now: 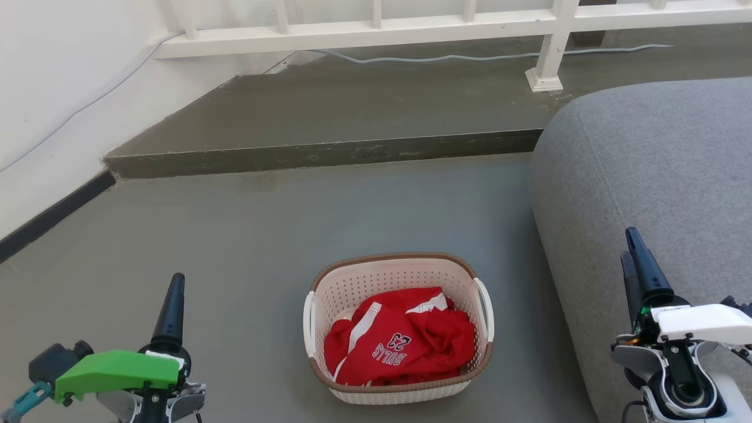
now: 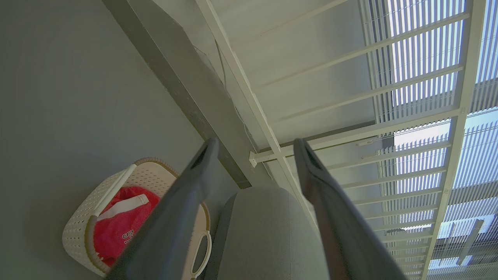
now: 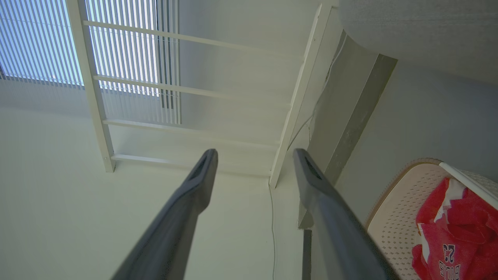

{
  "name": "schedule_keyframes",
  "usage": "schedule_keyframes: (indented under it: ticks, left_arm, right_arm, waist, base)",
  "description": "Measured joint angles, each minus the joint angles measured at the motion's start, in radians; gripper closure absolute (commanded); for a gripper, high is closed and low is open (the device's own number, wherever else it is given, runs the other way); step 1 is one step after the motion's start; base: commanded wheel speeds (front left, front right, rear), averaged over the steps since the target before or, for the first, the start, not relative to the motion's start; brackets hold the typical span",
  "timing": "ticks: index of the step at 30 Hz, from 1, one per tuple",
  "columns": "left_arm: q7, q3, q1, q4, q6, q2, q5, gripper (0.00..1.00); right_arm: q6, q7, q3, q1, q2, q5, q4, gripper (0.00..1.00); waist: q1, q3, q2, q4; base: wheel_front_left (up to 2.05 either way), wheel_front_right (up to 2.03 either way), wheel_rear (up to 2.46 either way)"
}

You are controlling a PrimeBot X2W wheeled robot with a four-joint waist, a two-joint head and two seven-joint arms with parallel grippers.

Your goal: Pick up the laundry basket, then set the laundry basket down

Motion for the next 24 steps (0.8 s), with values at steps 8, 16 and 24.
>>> schedule_keyframes:
  ticks: [8, 16, 24]
  left_arm:
    - [-0.026, -0.030, -0.002, -0.007, 0.000, 0.004, 0.155, 0.00]
    - [-0.055, -0.044, -0.011, -0.022, 0.002, 0.005, 0.311, 0.00]
    - [-0.080, -0.092, -0.022, -0.024, 0.019, 0.005, 0.465, 0.00]
  right_arm:
    - [0.000, -0.034, 0.053, -0.008, -0.041, -0.119, -0.007, 0.00]
    - [0.001, -0.066, 0.095, -0.021, -0.069, -0.252, -0.006, 0.00]
    - [0.001, -0.090, 0.114, -0.033, -0.081, -0.393, -0.005, 0.00]
  waist:
    - [0.0000, 0.000, 0.0000, -0.002]
    - [0.0000, -0.001, 0.0000, -0.001]
    - [0.0000, 0.000, 0.0000, 0.003]
  base:
    - [0.00, 0.00, 0.00]
    - [0.00, 0.00, 0.00]
    - [0.00, 0.00, 0.00]
